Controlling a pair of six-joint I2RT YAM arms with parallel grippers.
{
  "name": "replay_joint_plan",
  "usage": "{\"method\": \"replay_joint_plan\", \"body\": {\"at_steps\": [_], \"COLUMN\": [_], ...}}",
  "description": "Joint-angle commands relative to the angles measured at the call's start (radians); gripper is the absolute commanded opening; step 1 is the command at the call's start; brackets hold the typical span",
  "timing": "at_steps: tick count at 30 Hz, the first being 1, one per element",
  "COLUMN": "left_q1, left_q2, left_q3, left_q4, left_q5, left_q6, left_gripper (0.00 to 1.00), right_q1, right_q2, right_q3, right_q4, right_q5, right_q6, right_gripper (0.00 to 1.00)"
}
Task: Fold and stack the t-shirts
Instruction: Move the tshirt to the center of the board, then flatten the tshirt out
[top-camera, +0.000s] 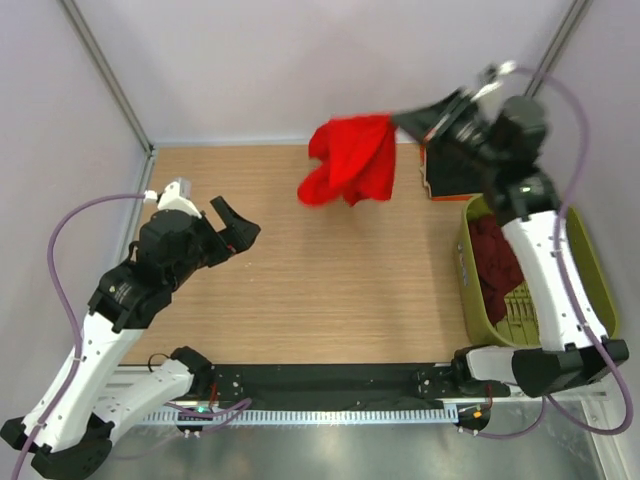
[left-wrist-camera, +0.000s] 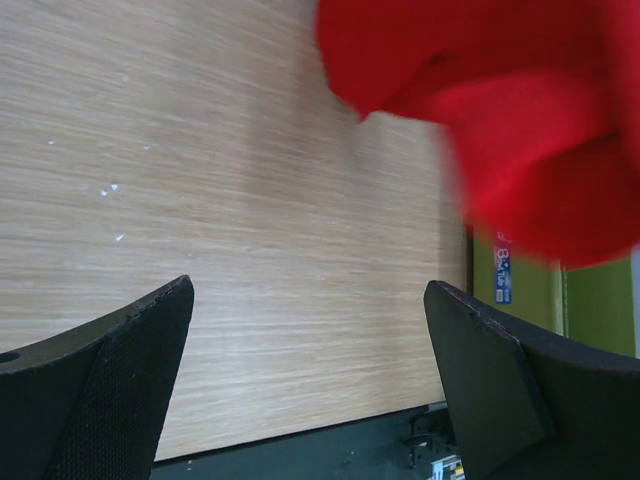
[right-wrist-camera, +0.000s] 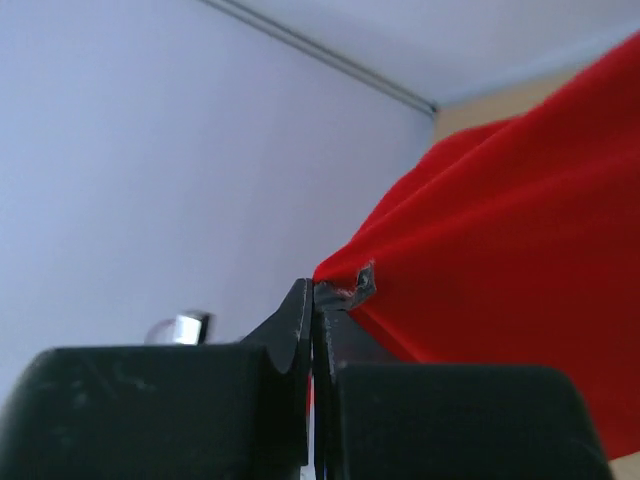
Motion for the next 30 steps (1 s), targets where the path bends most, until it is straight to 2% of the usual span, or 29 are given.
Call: {"method": "replay_joint_plan", "body": {"at_steps": [1,3,4,6,7,8,9,10,12,13,19,23,26,30], "left_q1": [0.009,0.011,0.014,0.015,0.018,0.018,0.018,0.017,0.018,0.018,0.017,0.017,0.017,0.017], "left_q2": [-0.027,-0.036,-0.036,-0.022,0.002,0.016,0.035,0.073,0.130,0.189,0.372,0.441,0.532,0.648], "left_q3": [-0.053,-0.108,-0.136,-0.218,-0.239,-0.264,-0.300,-0.317,-0.331,-0.333,-0.376,-0.405,-0.367,-0.353], "left_q4": [-0.073,-0.076,-0.073,-0.020,0.008,0.032,0.104,0.140,0.215,0.233,0.373,0.503,0.543,0.614], "left_q5": [-0.068,-0.071,-0.058,-0.016,0.008,0.049,0.080,0.106,0.159,0.166,0.281,0.307,0.317,0.349], "left_q6": [-0.011,-0.017,-0.023,-0.038,-0.049,-0.063,-0.083,-0.086,-0.086,-0.080,-0.071,-0.069,-0.069,-0.086], "left_gripper": [0.98,0.98,0.98,0.97,0.96,0.96,0.95,0.93,0.91,0.89,0.79,0.80,0.80,0.80], "right_q1": [0.176,0.217,0.234,0.270,0.276,0.276,0.276,0.278,0.276,0.276,0.303,0.469,0.561,0.779], "right_q2": [-0.111,-0.141,-0.142,-0.152,-0.161,-0.173,-0.207,-0.225,-0.260,-0.261,-0.132,-0.009,-0.004,-0.029], "right_q3": [-0.452,-0.682,-0.870,-1.017,-1.110,-1.137,-1.139,-1.127,-1.047,-1.013,-0.838,-0.737,-0.757,-0.881], "right_q4": [-0.099,-0.078,-0.064,-0.040,-0.021,-0.027,-0.047,-0.106,-0.169,-0.231,-0.253,-0.317,-0.323,-0.265], "right_q5": [0.128,0.164,0.181,0.239,0.247,0.250,0.280,0.302,0.383,0.418,0.491,0.621,0.678,0.805], "right_q6": [-0.178,-0.171,-0.171,-0.184,-0.187,-0.207,-0.221,-0.236,-0.299,-0.321,-0.427,-0.441,-0.332,-0.130], "right_gripper": [0.01,0.02,0.02,0.04,0.08,0.15,0.28,0.34,0.43,0.45,0.45,0.41,0.41,0.43]}}
